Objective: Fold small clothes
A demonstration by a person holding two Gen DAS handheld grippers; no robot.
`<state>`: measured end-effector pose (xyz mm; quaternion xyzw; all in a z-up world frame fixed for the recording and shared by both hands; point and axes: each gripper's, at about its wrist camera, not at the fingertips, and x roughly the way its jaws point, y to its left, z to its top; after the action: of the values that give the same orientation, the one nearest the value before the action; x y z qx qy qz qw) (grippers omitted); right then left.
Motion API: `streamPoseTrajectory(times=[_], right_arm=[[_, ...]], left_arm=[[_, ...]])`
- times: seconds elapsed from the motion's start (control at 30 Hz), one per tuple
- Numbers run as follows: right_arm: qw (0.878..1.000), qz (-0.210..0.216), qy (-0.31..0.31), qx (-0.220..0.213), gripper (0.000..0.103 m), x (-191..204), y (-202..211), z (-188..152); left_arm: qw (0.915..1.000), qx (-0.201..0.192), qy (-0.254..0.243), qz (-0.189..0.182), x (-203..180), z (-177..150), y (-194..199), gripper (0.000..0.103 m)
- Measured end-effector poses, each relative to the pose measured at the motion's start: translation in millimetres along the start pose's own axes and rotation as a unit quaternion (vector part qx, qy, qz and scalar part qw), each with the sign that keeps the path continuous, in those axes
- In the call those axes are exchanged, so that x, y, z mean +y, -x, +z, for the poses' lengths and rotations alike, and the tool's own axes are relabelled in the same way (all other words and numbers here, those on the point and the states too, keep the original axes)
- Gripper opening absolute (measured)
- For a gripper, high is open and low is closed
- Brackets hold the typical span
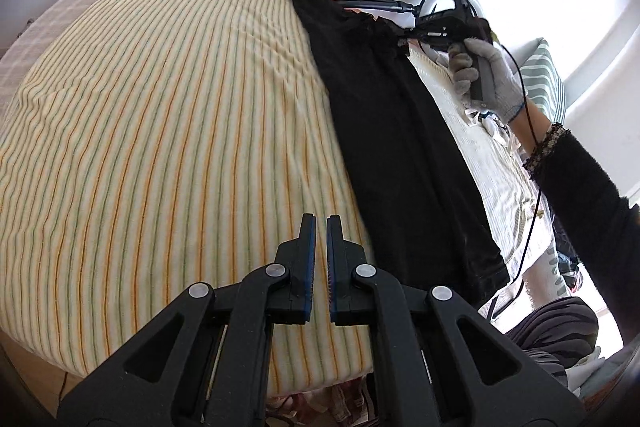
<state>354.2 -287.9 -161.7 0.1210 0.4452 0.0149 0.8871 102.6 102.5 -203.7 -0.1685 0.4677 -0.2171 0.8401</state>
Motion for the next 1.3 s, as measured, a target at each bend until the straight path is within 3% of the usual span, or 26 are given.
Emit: streamPoseTrajectory(times=[0.2,0.37,0.47,0.57,0.63,0.77,0.83,0.87,0.9,1.07,1.3], right_arm=[[0.999,0.045,-0.016,-0.014,0.000,25.7,5.9,24.6],[0.999,0.035,-0.001,0.002,0.000,55.6,-29.1,39.0],[0.999,0.038,-0.008,0.024,0.002,63.1,-56.4,41.1],[0.996,0.043,-0.007,0.079,0.008,68.6,-78.1,41.4],[0.996,0.024,0.011,0.087,0.012,71.1,-69.1,40.6],[0.998,0.052,0.022,0.033,0.024,60.2,2.9,29.5],[0.998,0.065,0.020,0.017,0.030,48.0,43.5,10.5],[0.997,0.070,0.022,0.014,0.030,41.1,64.3,-4.3],[0.997,0.072,0.027,0.013,0.030,35.7,81.2,-19.7],[0.994,0.060,0.066,0.055,0.030,11.6,142.6,-136.4],[0.985,0.093,0.068,0.128,0.030,2.8,163.8,-271.5]], left_arm=[[1.0000,0.001,-0.001,0.002,4.6,0.0,-4.8,0.001],[1.0000,0.003,-0.006,0.001,-1.5,0.1,-8.8,0.001],[1.0000,0.005,-0.003,0.001,-2.7,0.5,-12.1,0.001],[1.0000,0.007,0.002,0.003,-6.0,0.4,-13.0,0.001],[1.0000,0.006,0.001,0.000,-8.8,-0.1,-10.8,0.001],[0.9999,0.011,-0.003,-0.002,-17.4,-5.6,-6.0,0.004],[0.9998,0.018,0.003,-0.006,-20.2,-11.6,-4.8,0.022],[0.9998,0.019,0.006,-0.009,-20.8,-13.9,-4.1,0.037],[0.9996,0.022,0.009,-0.012,-22.7,-17.9,-3.3,0.041],[0.9991,0.041,-0.008,-0.006,-38.1,-34.4,-3.1,0.041],[0.9974,0.070,0.006,-0.019,-52.5,-49.5,-6.5,0.041]])
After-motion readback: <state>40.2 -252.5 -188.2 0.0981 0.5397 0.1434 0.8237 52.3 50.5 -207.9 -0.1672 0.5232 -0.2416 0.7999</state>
